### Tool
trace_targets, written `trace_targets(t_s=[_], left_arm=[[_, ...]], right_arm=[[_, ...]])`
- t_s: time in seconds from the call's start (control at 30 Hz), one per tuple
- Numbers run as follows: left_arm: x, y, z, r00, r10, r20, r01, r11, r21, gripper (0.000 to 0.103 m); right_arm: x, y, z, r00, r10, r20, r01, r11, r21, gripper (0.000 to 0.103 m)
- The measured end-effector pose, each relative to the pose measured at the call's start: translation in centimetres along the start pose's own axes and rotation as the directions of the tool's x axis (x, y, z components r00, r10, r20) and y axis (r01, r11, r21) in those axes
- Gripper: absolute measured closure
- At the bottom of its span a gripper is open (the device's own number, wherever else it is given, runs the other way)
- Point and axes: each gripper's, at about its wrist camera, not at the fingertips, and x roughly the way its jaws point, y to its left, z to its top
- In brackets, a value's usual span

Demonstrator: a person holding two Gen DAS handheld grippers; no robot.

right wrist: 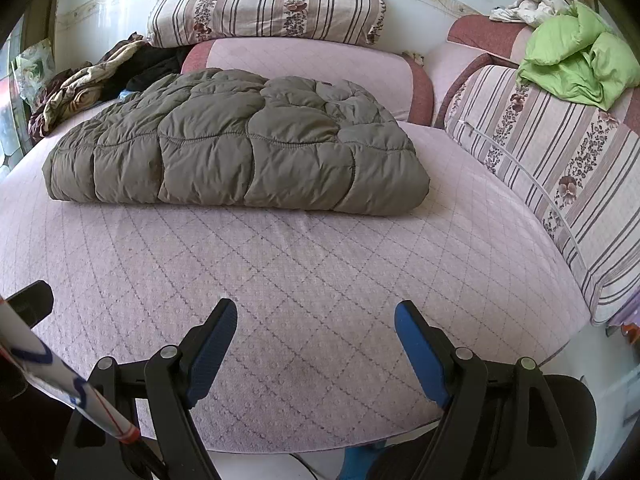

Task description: Fold large clothes

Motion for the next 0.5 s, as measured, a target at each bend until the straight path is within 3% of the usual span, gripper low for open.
trace_targets(t_s=[0.5], left_arm=[[0.47,0.13,-0.13,1.000,-0.014,-0.024,0.014,1.000,-0.008,0.004]], right_arm=[[0.17,0.44,-0.18,1.000,-0.003,-0.003,0.003,1.000,-0.014,0.018]])
